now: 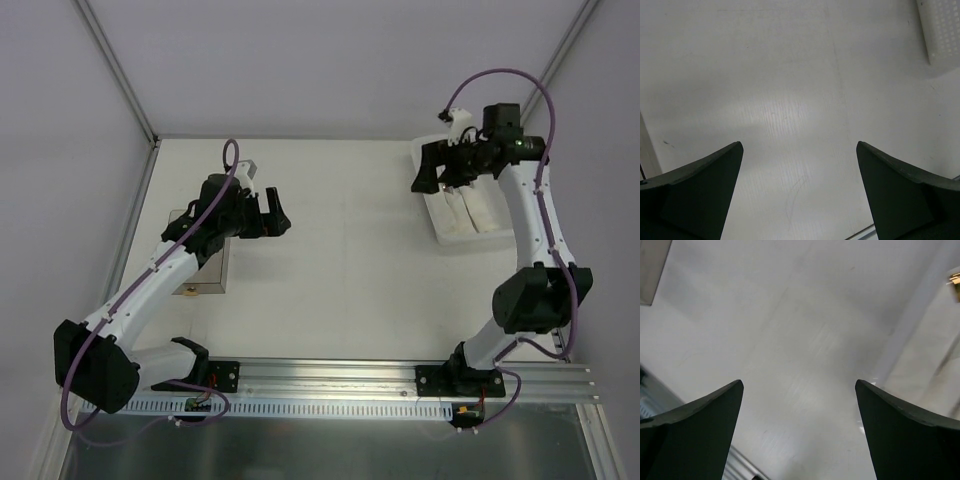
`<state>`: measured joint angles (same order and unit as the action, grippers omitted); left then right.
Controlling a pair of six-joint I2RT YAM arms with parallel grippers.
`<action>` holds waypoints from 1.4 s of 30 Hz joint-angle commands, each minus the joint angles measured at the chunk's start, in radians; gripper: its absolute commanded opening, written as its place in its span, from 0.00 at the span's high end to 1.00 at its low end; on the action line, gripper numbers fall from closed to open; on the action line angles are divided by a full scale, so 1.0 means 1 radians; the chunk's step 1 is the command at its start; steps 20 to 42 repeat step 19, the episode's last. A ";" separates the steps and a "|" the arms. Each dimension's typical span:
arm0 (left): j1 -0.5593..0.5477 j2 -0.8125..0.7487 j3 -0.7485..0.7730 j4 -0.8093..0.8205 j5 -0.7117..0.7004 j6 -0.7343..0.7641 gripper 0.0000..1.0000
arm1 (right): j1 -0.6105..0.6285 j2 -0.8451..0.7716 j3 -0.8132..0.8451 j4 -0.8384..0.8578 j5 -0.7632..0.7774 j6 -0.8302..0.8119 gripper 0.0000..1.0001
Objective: Place the utensils on the paper napkin and roll it up
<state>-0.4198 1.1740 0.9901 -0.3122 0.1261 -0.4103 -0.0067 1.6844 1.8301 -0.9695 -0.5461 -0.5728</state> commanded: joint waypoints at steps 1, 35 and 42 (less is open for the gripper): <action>0.007 -0.017 -0.017 -0.045 -0.031 0.016 0.01 | 0.106 -0.147 -0.237 0.144 -0.071 0.163 0.01; 0.007 -0.094 -0.223 -0.002 -0.045 -0.032 0.01 | 0.381 -0.367 -0.871 0.560 0.103 0.234 0.01; 0.007 -0.094 -0.223 -0.002 -0.045 -0.032 0.01 | 0.381 -0.367 -0.871 0.560 0.103 0.234 0.01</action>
